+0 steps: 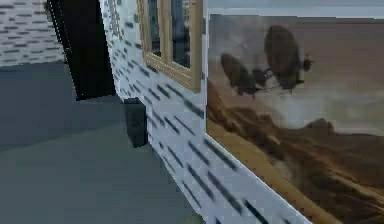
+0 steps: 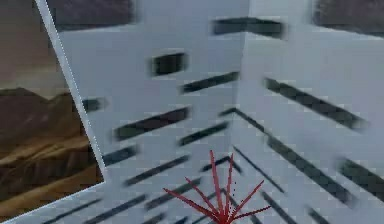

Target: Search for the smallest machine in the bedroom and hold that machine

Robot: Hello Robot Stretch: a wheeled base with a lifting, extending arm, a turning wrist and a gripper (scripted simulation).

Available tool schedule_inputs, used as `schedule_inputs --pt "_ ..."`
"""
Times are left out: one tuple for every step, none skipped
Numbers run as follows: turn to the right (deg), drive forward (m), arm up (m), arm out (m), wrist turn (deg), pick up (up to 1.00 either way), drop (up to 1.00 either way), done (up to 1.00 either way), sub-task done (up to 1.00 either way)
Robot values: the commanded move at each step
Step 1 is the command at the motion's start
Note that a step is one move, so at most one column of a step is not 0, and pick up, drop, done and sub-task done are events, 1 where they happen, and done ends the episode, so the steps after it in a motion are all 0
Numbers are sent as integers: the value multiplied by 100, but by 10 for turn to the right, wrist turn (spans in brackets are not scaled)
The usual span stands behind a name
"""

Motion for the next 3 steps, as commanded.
schedule_inputs --pt "-390 0 0 0 0 0 0 0 0" --pt "0 90 0 0 0 0 0 0 0" --pt "-300 0 0 0 0 0 0 0 0"
